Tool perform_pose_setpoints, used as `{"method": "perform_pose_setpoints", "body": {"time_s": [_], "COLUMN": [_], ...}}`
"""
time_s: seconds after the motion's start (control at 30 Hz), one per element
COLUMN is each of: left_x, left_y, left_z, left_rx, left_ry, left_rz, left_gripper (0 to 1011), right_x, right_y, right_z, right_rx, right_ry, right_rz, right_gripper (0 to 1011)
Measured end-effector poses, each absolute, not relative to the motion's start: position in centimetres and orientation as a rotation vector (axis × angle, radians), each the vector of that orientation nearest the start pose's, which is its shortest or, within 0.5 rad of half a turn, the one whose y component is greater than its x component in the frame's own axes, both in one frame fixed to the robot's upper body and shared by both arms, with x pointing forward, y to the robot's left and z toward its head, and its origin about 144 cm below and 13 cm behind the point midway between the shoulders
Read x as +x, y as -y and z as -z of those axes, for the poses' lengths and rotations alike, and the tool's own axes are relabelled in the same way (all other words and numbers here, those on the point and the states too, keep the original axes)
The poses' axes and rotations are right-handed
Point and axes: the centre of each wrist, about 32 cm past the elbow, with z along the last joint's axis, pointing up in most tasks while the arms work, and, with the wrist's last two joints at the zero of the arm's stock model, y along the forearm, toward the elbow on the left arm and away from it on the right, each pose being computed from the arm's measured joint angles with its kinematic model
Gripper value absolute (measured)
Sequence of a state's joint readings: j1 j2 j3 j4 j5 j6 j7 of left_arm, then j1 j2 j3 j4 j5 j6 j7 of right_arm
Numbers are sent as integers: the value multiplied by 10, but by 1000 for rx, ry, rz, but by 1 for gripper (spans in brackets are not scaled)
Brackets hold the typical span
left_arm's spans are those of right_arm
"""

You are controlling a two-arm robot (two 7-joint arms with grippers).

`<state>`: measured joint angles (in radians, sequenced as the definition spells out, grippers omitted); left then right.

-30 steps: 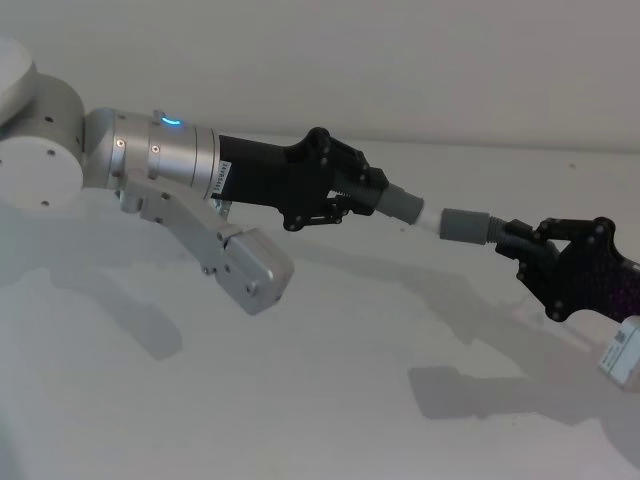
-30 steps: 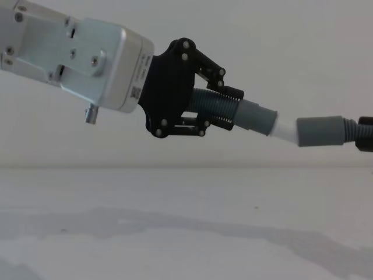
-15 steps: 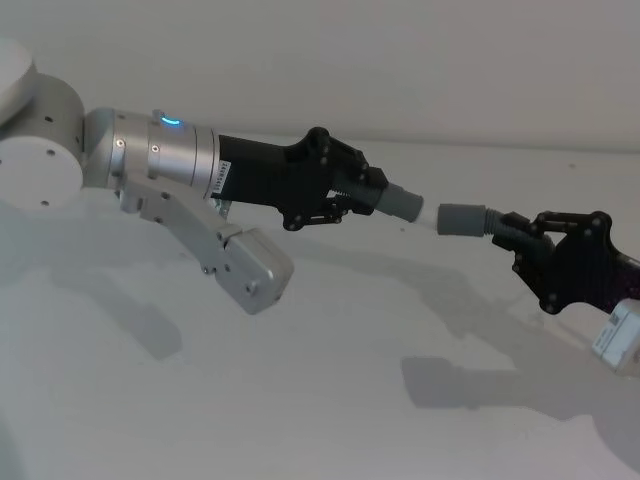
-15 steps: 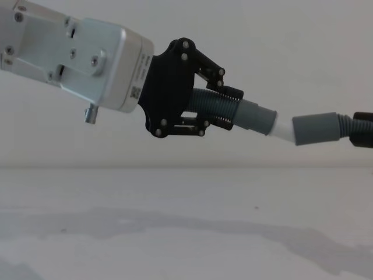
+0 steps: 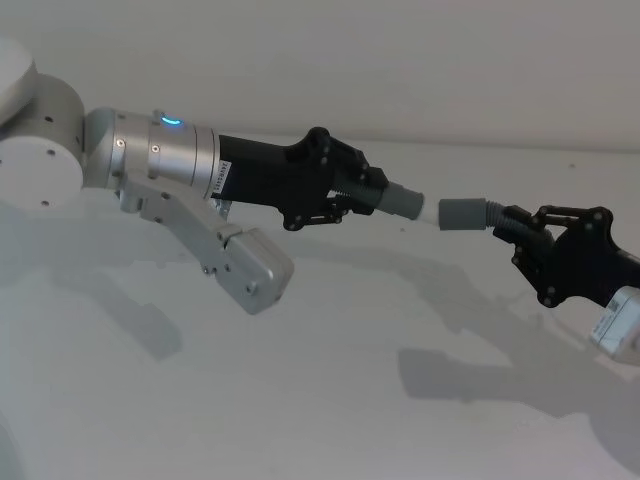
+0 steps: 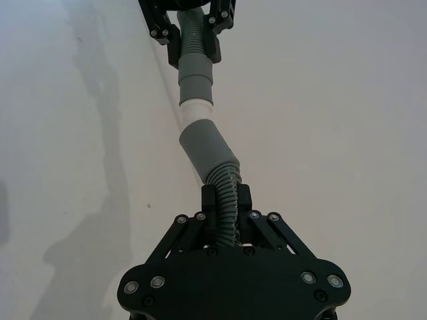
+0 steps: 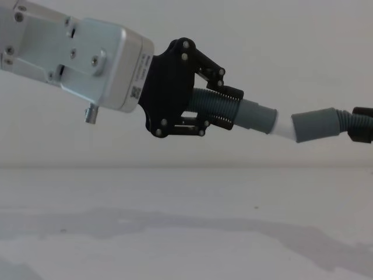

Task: Use both hands to pick up one end of the pipe from the table, align the ends, and insert them.

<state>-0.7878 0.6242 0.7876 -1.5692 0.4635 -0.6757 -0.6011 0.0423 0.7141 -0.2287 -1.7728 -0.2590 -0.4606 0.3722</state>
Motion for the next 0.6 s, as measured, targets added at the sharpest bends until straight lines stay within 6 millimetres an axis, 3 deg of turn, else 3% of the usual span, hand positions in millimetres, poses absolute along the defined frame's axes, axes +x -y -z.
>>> {"method": "perform_pose_setpoints", "body": {"time_s": [0.6], "left_x": [558], "left_y": [-210], "left_z": [-1339], "left_rx": [458], "left_ry": [1510], "left_rz": [68], "left_gripper": [325], "right_x": [453], "right_y": [322], "right_z": [-1231], "right_rx": [-380], "right_ry": [997], "right_rz": [621], "right_gripper": [174]}}
